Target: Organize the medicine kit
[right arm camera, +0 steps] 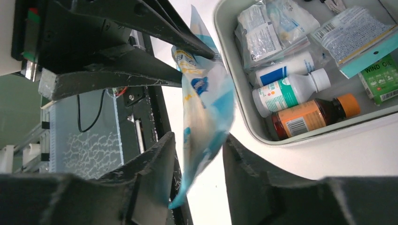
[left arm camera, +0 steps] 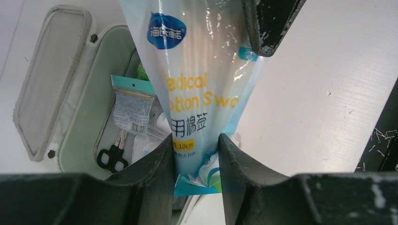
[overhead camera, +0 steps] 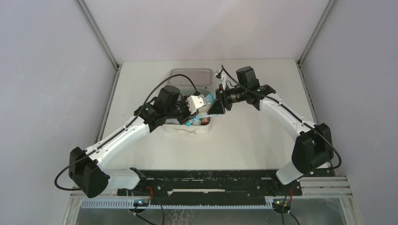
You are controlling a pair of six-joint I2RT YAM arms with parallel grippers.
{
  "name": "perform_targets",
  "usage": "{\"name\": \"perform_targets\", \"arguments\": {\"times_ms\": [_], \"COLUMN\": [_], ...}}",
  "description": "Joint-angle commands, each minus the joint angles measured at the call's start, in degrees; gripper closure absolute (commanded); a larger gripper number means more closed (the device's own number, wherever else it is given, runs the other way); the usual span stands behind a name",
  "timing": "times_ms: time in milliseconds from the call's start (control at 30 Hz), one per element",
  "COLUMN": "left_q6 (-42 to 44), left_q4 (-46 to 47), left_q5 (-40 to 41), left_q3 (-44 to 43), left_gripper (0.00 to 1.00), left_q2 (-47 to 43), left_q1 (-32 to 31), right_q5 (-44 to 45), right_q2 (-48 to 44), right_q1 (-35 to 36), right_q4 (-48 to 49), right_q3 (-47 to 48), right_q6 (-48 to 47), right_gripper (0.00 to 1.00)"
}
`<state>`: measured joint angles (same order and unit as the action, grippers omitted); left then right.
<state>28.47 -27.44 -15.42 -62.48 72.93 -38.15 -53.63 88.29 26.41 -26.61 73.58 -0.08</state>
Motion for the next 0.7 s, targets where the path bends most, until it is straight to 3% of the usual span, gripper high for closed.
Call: {"name": "perform_targets", "arguments": {"times_ms": [0, 233, 433, 600, 667], "left_q6": [-0.04, 0.25, -0.24, -1.97, -3.85], "left_q4": [3.38, 4.4, 4.43, 5.68, 7.77], "left_q5": [1.96, 2.62, 4.83, 5.54, 4.54], "left_q3": [-1.85, -0.83, -0.86, -0.86, -0.47], "left_gripper": [0.58, 0.52, 0.28, 0.02, 0.0], "left_q2": [-1.46, -1.9, -2.72, -3.46, -3.93], "left_q1": [-0.52, -0.56, -0.45, 1.88, 4.37], "right_q5": [-0.8, -0.92, -0.58, 1.27, 1.91], "right_q2": [0.2, 1.04, 0.15, -2.21, -3.63], "right_q1": [0.26, -0.64, -3.63, -6.71, -8.04], "right_q4": [3.04, 2.99, 0.98, -2.67, -3.6], "right_q3": [2.89, 4.02, 3.98, 3.19, 2.26], "right_q6": [1.29, 1.92, -1.04, -6.85, -8.68], "right_gripper": [0.62, 0.82, 0.97, 1.0, 1.0]}}
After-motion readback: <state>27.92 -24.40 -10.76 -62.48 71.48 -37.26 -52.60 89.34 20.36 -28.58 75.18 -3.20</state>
